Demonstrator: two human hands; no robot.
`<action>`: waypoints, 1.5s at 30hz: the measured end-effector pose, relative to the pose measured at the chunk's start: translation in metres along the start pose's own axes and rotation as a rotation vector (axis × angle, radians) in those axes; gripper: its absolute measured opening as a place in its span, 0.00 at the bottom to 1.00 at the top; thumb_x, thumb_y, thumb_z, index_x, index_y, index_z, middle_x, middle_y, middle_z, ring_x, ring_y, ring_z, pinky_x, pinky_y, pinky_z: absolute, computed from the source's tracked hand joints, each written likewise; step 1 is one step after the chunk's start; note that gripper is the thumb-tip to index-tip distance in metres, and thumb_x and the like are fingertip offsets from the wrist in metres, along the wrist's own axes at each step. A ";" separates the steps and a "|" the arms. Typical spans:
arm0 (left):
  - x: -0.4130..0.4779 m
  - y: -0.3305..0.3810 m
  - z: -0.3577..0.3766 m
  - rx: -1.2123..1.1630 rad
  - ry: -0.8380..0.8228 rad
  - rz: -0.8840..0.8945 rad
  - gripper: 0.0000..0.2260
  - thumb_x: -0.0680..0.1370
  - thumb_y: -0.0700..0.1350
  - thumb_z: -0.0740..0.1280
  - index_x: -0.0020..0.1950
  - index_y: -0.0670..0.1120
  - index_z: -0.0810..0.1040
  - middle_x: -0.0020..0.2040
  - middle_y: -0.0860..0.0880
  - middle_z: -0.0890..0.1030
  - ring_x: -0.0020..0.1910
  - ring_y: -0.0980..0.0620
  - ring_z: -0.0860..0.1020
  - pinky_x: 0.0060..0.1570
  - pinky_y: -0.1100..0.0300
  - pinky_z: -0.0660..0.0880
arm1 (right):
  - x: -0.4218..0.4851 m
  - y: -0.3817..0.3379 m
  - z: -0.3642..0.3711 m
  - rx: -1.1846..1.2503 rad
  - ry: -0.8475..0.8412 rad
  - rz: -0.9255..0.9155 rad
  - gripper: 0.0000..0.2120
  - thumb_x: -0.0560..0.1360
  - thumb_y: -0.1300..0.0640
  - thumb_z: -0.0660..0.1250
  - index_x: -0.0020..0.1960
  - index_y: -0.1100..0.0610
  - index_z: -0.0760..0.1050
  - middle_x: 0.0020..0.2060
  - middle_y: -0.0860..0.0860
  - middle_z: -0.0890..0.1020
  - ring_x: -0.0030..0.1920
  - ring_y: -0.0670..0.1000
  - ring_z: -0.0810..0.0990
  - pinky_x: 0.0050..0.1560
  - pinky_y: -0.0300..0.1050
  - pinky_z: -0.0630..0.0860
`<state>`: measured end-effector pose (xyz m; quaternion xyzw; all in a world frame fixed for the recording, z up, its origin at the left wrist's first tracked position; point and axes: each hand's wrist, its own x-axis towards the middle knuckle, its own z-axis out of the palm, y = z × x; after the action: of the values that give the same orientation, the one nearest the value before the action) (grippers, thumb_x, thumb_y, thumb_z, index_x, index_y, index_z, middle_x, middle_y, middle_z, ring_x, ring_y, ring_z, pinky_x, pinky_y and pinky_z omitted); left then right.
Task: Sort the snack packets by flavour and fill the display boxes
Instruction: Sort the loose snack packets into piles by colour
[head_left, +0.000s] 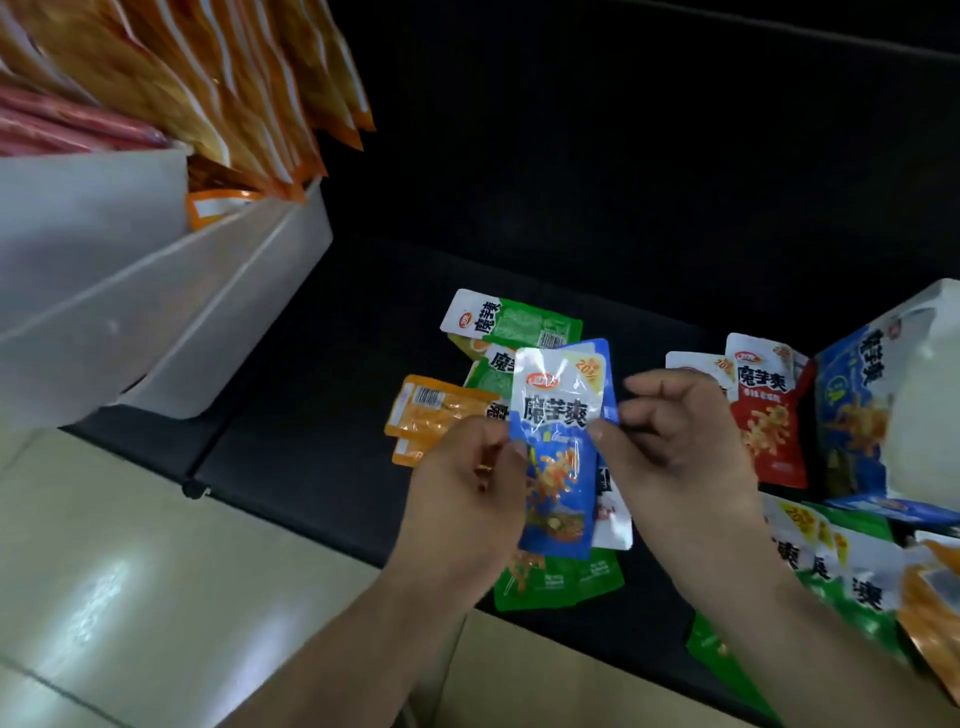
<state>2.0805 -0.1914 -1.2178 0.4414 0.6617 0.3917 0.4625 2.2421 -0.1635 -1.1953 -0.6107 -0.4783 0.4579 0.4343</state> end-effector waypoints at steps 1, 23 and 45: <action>-0.002 -0.002 0.002 0.006 0.006 -0.002 0.07 0.84 0.45 0.65 0.48 0.49 0.81 0.41 0.49 0.86 0.40 0.47 0.85 0.41 0.43 0.82 | -0.003 -0.001 0.000 -0.038 -0.036 0.002 0.20 0.76 0.63 0.76 0.61 0.47 0.74 0.43 0.45 0.85 0.43 0.45 0.86 0.41 0.42 0.83; 0.039 -0.041 -0.053 0.937 0.071 0.539 0.16 0.83 0.45 0.61 0.69 0.51 0.79 0.56 0.51 0.81 0.41 0.46 0.80 0.36 0.50 0.80 | 0.000 0.017 -0.019 -0.300 -0.063 0.106 0.18 0.81 0.60 0.69 0.57 0.35 0.76 0.31 0.51 0.71 0.24 0.52 0.70 0.28 0.59 0.83; -0.073 0.018 0.080 -0.093 -0.365 -0.128 0.11 0.82 0.40 0.69 0.59 0.54 0.83 0.50 0.52 0.88 0.49 0.51 0.86 0.46 0.55 0.83 | -0.098 0.013 -0.117 -0.171 0.107 0.293 0.15 0.78 0.58 0.73 0.57 0.40 0.77 0.33 0.45 0.80 0.26 0.43 0.76 0.24 0.32 0.70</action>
<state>2.1741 -0.2465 -1.2031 0.4403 0.5747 0.3052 0.6187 2.3464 -0.2724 -1.1697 -0.7318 -0.3978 0.4409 0.3343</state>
